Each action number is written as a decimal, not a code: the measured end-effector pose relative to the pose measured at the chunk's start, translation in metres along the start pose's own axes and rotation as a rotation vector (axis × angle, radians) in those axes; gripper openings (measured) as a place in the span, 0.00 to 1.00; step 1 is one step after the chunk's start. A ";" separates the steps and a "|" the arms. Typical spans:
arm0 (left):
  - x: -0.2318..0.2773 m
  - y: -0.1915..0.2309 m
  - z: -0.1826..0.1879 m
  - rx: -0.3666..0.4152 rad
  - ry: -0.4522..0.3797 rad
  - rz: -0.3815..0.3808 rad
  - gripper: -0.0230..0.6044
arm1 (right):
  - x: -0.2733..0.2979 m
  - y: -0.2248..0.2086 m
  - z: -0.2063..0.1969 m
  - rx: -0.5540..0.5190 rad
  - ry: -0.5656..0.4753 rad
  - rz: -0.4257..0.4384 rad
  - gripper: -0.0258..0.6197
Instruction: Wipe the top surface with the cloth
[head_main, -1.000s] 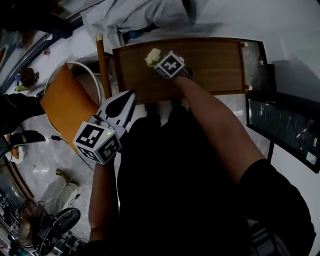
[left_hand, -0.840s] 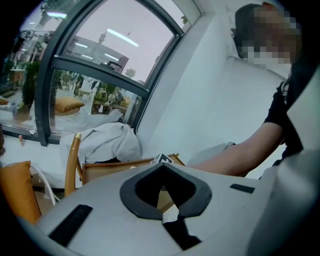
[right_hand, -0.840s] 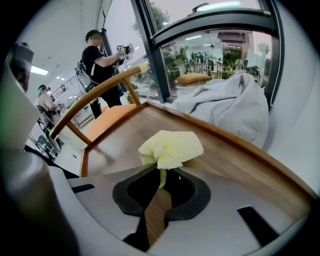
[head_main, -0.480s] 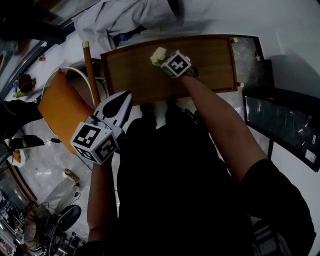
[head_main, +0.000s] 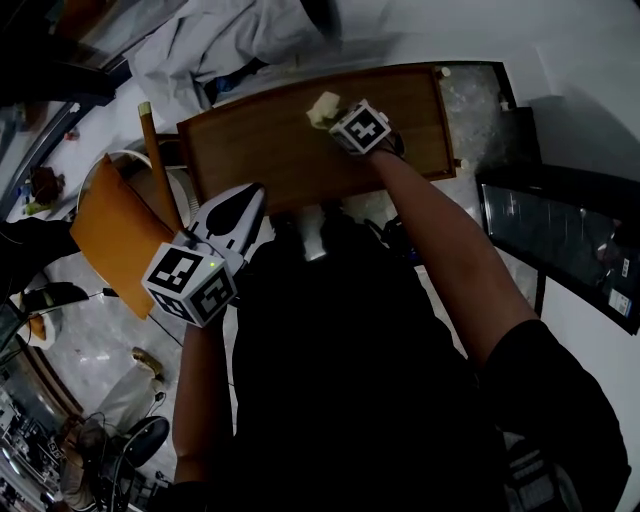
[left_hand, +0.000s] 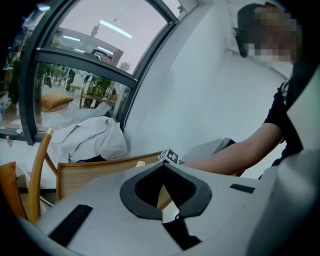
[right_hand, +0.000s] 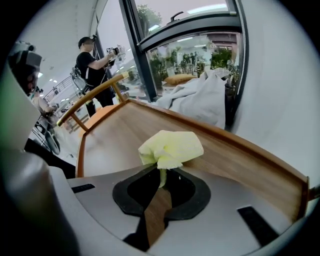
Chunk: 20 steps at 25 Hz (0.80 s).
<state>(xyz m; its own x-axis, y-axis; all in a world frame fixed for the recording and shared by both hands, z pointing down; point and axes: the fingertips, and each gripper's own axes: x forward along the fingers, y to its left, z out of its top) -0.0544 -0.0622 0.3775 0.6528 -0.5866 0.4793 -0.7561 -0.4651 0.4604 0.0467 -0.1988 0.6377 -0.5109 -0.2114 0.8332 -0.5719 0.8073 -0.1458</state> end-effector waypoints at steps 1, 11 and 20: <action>0.005 -0.003 0.000 0.001 0.004 -0.007 0.05 | -0.003 -0.004 -0.004 0.007 -0.001 -0.003 0.11; 0.052 -0.036 -0.004 0.020 0.052 -0.084 0.05 | -0.050 -0.070 -0.053 0.068 0.020 -0.102 0.11; 0.075 -0.047 0.000 0.033 0.077 -0.125 0.05 | -0.084 -0.125 -0.087 0.176 0.030 -0.210 0.11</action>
<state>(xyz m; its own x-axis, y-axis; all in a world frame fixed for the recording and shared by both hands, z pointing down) 0.0307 -0.0843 0.3917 0.7424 -0.4713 0.4761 -0.6692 -0.5532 0.4961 0.2169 -0.2341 0.6325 -0.3515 -0.3454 0.8701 -0.7676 0.6385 -0.0567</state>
